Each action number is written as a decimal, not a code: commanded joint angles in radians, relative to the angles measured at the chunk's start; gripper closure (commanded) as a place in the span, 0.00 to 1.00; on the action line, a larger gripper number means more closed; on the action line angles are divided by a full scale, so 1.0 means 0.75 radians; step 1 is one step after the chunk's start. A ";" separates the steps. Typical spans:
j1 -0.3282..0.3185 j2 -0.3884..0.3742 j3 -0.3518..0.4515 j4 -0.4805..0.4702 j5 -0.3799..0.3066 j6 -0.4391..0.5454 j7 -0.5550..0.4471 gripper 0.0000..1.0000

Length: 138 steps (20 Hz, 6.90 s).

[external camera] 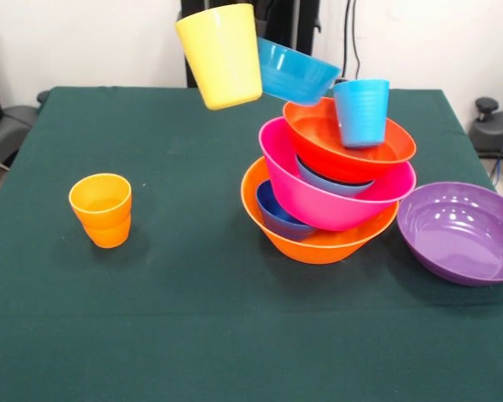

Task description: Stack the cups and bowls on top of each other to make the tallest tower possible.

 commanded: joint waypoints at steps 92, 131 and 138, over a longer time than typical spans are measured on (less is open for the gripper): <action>0.309 0.202 -0.225 0.110 -0.015 -0.159 0.586 1.00; 0.259 0.081 -0.211 0.125 -0.018 -0.030 0.492 0.00; 0.209 0.093 -0.176 0.114 -0.029 -0.026 0.402 0.00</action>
